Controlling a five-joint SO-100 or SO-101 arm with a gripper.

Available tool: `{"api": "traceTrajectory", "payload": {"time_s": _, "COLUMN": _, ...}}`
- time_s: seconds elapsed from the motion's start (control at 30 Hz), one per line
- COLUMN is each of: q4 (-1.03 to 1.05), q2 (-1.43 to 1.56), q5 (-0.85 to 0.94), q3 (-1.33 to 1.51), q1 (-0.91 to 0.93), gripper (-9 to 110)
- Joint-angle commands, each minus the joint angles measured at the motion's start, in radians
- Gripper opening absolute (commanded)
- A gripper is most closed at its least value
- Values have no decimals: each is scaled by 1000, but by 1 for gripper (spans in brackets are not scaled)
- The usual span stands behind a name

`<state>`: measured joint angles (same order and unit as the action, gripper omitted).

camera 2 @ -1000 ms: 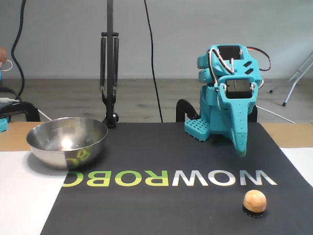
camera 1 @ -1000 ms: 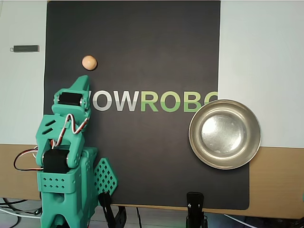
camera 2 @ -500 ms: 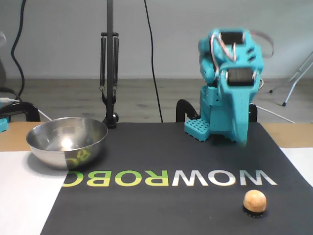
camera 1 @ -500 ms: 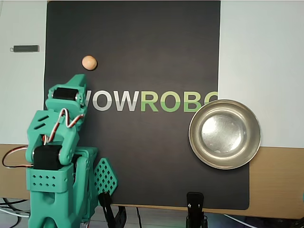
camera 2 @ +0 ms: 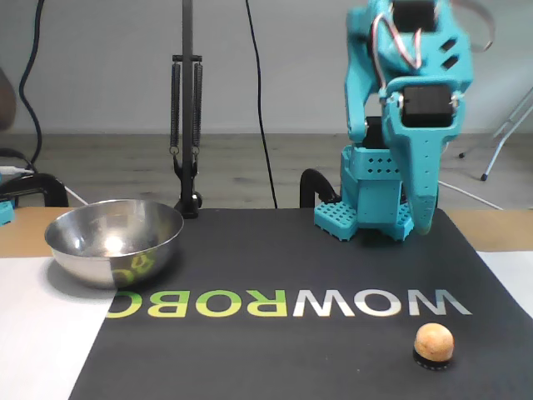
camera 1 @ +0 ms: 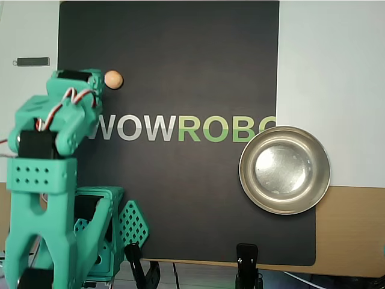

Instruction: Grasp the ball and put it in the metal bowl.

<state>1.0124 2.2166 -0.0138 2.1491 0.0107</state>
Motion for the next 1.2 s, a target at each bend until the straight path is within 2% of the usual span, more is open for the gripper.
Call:
{"api": "traceTrajectory", "payload": {"time_s": 0.0, "q4": 89, "q2": -144, "q5": 5, "q3": -216, "q1": -5, "gripper": 1}}
{"api": "traceTrajectory", "payload": {"time_s": 0.27, "q4": 265, "q2": -414, "q5": 5, "q3": -518, "q1": -6, "gripper": 0}}
{"api": "traceTrajectory", "payload": {"time_s": 0.73, "q4": 330, "q2": -680, "q5": 9, "q3": -733, "q1": -77, "gripper": 0}}
{"api": "traceTrajectory", "payload": {"time_s": 1.17, "q4": 319, "q2": -767, "q5": 247, "q3": -772, "q1": -114, "gripper": 0}}
